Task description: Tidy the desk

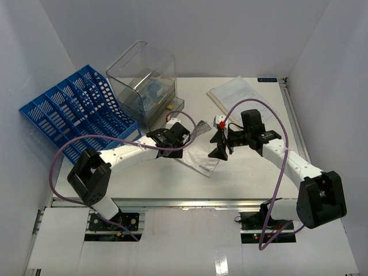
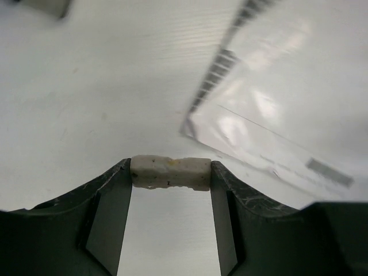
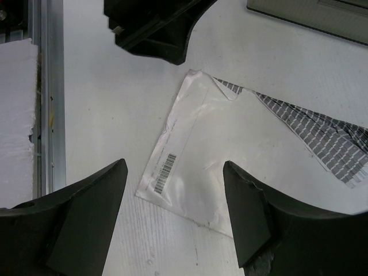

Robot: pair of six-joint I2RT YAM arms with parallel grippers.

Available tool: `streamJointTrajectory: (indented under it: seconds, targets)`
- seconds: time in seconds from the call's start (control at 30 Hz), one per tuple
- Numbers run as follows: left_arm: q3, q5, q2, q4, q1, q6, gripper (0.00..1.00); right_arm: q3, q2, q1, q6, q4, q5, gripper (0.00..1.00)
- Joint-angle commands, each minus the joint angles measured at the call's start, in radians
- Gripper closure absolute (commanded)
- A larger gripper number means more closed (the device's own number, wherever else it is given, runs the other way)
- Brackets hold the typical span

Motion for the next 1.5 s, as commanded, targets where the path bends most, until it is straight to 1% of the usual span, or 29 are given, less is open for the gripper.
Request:
streamJointTrajectory:
  seconds: [0.0, 0.03, 0.1, 0.13, 0.2, 0.3, 0.47, 0.53, 0.6, 0.73, 0.93, 1.1, 1.33, 1.47]
  targets:
    - [0.046, 0.127, -0.084, 0.167, -0.039, 0.501, 1.0, -0.007, -0.023, -0.006, -0.005, 0.019, -0.006, 0.26]
    - [0.057, 0.183, -0.085, 0.172, -0.039, 0.593, 1.0, -0.007, -0.023, -0.006, -0.006, 0.02, -0.005, 0.26]
    - [0.099, 0.238, -0.072, 0.143, -0.039, 0.734, 1.0, -0.009, -0.026, -0.01, -0.007, 0.019, -0.003, 0.26]
    - [0.122, 0.263, -0.062, 0.113, -0.039, 0.828, 1.0, -0.01, -0.026, -0.012, -0.01, 0.017, -0.002, 0.26]
    - [0.142, 0.239, -0.052, 0.086, -0.034, 0.979, 1.0, -0.012, -0.024, -0.015, -0.013, 0.018, -0.004, 0.26]
    - [0.157, 0.229, -0.032, 0.096, 0.003, 1.142, 1.0, -0.01, -0.02, -0.02, -0.013, 0.018, -0.004, 0.26]
    - [0.248, 0.255, 0.048, 0.12, 0.101, 1.284, 1.0, -0.01, -0.013, -0.025, -0.016, 0.018, -0.002, 0.26]
    - [0.265, 0.232, 0.079, 0.143, 0.123, 1.339, 1.0, -0.01, -0.012, -0.028, -0.016, 0.018, 0.001, 0.26]
    - [0.271, 0.176, 0.104, 0.177, 0.137, 1.42, 1.0, -0.01, -0.015, -0.034, -0.018, 0.019, 0.002, 0.26]
    - [0.341, 0.085, 0.183, 0.198, 0.156, 1.478, 1.0, -0.013, -0.012, -0.044, -0.022, 0.018, -0.001, 0.26]
    - [0.386, 0.004, 0.267, 0.205, 0.156, 1.573, 1.0, -0.01, 0.017, -0.044, -0.027, 0.018, -0.003, 0.26]
    - [0.385, -0.066, 0.298, 0.259, 0.158, 1.66, 1.0, -0.009, 0.036, -0.045, -0.03, 0.02, -0.003, 0.26]
    - [0.39, -0.118, 0.336, 0.324, 0.18, 1.714, 1.0, -0.007, 0.051, -0.045, -0.035, 0.015, -0.008, 0.26]
    - [0.368, -0.124, 0.341, 0.351, 0.193, 1.712, 0.95, -0.003, 0.056, -0.045, -0.035, 0.012, -0.012, 0.26]
